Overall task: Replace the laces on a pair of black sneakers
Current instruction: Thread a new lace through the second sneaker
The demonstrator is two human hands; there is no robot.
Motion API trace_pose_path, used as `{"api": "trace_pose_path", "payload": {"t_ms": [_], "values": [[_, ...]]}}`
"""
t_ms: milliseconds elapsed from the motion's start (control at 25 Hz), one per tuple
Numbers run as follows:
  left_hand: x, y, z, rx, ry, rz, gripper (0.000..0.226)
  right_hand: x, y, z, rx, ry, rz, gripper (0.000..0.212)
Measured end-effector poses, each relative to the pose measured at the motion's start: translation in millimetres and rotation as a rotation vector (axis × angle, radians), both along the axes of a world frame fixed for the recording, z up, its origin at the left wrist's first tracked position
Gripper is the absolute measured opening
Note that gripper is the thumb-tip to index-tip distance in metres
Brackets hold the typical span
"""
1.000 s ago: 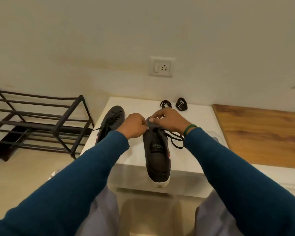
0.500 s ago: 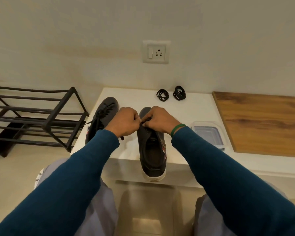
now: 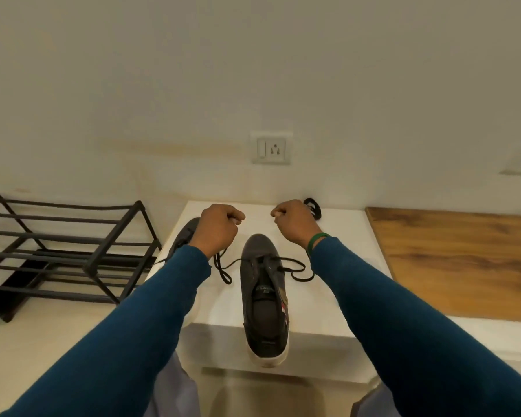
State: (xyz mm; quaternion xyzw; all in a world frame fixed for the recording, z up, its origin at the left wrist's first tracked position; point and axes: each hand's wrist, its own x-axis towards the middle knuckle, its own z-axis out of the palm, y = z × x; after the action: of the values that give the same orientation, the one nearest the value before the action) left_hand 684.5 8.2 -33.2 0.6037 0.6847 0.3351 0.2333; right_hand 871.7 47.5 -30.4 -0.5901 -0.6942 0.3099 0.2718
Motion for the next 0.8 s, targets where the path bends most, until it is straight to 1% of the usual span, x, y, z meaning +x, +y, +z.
{"api": "trace_pose_path", "payload": {"t_ms": [40,120,240,280,320,400,520,640,800], "values": [[3,8,23,0.046,-0.066,0.001,0.030,3,8,23,0.015,0.041,-0.048,0.028],[8,27,78,0.132,-0.212,-0.023,0.025,4,22,76,0.031,0.191,-0.120,0.027],[13,44,175,0.242,-0.512,-0.046,0.030,-1,29,174,0.076,0.464,-0.143,0.020],[13,47,204,0.284,-0.564,-0.043,0.029,-4,28,205,0.097,0.539,-0.136,0.018],[12,50,234,0.336,-0.596,-0.045,0.027,-7,27,237,0.135,0.595,-0.135,0.020],[12,52,284,0.415,-0.631,-0.060,0.020,-13,25,288,0.241,0.628,-0.143,0.025],[18,46,344,0.440,-0.708,-0.093,0.016,-18,21,344,0.382,0.660,-0.138,0.019],[25,40,384,0.477,-0.776,-0.128,0.010,-22,19,381,0.469,0.713,-0.146,0.013],[31,30,419,0.490,-0.761,-0.152,0.011,-25,15,415,0.549,0.653,-0.164,0.014]]}}
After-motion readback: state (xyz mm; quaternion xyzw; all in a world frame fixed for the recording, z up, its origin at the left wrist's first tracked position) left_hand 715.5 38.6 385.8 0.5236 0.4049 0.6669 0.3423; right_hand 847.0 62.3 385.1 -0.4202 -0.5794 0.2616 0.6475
